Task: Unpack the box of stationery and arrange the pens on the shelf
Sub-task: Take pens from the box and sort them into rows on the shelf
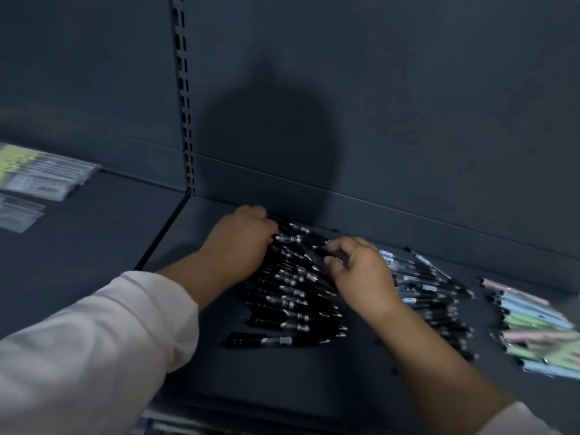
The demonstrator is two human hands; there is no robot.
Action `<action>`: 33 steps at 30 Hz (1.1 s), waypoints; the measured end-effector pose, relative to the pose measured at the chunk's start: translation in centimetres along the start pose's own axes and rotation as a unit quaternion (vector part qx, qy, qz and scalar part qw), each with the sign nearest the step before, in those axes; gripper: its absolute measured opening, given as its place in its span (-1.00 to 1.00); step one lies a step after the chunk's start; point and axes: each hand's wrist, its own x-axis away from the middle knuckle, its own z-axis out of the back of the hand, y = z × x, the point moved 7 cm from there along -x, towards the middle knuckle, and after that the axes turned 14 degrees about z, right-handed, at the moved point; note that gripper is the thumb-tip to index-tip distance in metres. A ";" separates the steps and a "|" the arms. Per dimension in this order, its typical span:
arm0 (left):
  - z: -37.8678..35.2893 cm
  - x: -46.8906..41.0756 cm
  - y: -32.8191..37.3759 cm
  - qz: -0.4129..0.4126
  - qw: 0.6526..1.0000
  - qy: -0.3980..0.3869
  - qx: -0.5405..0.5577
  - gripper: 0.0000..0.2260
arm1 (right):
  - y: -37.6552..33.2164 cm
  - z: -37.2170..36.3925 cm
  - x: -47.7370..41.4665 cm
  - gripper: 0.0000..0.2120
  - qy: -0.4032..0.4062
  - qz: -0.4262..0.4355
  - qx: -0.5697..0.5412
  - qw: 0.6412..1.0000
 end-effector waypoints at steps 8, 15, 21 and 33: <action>-1.0 2.1 2.2 0.068 0.994 -0.068 -0.044 -0.74 | 1.4 1.4 2.3 -0.75 -0.007 0.030 0.035 0.999; 2.4 7.9 2.6 0.163 0.983 -0.038 -0.079 -0.68 | -1.5 0.7 3.7 -0.72 -0.062 0.126 0.014 0.990; 6.4 16.6 0.8 0.274 0.951 0.000 -0.140 -0.60 | -7.9 -2.1 5.4 -0.64 -0.121 0.263 0.007 0.957; 15.7 37.9 -7.3 0.489 0.844 0.083 -0.202 -0.50 | -26.8 -7.9 13.3 -0.43 -0.222 0.456 0.038 0.861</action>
